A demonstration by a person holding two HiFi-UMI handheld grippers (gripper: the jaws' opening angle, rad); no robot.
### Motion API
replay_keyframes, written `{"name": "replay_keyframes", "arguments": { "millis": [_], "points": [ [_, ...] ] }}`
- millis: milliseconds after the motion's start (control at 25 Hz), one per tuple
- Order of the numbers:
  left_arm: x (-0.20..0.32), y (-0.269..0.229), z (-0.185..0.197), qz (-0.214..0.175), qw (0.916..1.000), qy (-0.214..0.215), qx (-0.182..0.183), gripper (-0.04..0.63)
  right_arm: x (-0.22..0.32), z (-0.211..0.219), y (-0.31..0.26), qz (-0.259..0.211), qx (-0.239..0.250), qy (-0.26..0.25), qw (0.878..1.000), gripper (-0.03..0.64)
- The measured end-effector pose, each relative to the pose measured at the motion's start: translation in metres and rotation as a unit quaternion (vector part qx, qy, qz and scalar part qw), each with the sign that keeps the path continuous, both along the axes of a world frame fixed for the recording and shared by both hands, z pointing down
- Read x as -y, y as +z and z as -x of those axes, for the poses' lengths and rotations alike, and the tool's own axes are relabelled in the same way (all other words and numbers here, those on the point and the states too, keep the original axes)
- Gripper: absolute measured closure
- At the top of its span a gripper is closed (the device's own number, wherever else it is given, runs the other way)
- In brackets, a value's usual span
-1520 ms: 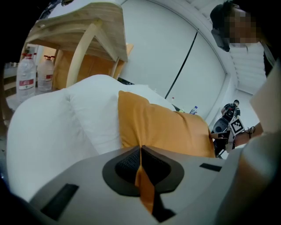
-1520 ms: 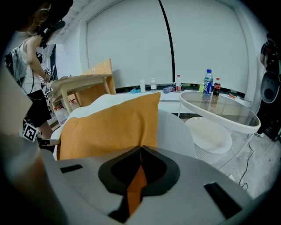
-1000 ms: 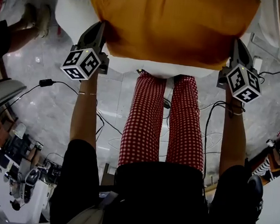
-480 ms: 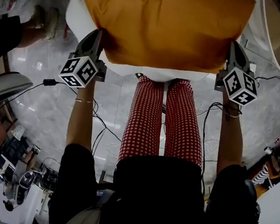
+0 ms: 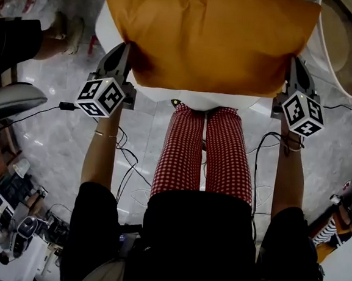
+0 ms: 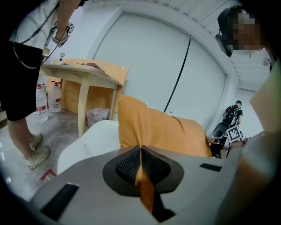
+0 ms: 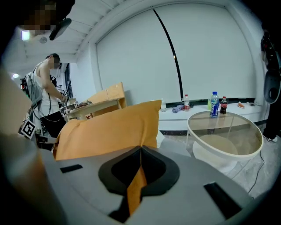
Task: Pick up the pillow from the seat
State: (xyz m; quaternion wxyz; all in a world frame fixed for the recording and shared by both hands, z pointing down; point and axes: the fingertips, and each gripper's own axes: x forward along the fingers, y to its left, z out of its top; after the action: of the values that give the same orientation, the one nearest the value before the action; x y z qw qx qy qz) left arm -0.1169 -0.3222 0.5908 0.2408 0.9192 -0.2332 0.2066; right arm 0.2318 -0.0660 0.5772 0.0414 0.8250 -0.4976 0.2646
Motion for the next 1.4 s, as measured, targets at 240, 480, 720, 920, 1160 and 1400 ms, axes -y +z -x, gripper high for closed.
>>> {"name": "replay_keyframes", "arguments": {
  "millis": [240, 480, 720, 920, 1160, 1400],
  "points": [
    [-0.006, -0.017, -0.001, -0.006, 0.9999, -0.001, 0.009, 0.583, -0.001, -0.004, -0.022, -0.012, -0.005, -0.004, 1.0, 0.595],
    [-0.007, -0.052, -0.006, -0.004, 0.9999, 0.01, 0.003, 0.583, -0.002, -0.009, -0.055, -0.018, -0.01, -0.004, 1.0, 0.595],
    [0.008, -0.09, -0.004, -0.025, 0.9994, 0.021, -0.009, 0.583, 0.014, -0.007, -0.085, -0.033, 0.003, 0.001, 0.999, 0.595],
    [0.013, -0.115, -0.009, -0.038, 0.9988, 0.025, -0.017, 0.583, 0.021, -0.014, -0.113, -0.053, -0.001, 0.003, 0.999, 0.595],
    [0.015, -0.151, -0.008, -0.042, 0.9984, 0.028, -0.026, 0.583, 0.023, -0.015, -0.15, -0.071, -0.002, 0.001, 0.997, 0.595],
    [0.023, -0.19, -0.001, -0.053, 0.9973, 0.031, -0.041, 0.583, 0.028, -0.005, -0.198, -0.076, -0.028, -0.008, 0.997, 0.595]
  ]
}}
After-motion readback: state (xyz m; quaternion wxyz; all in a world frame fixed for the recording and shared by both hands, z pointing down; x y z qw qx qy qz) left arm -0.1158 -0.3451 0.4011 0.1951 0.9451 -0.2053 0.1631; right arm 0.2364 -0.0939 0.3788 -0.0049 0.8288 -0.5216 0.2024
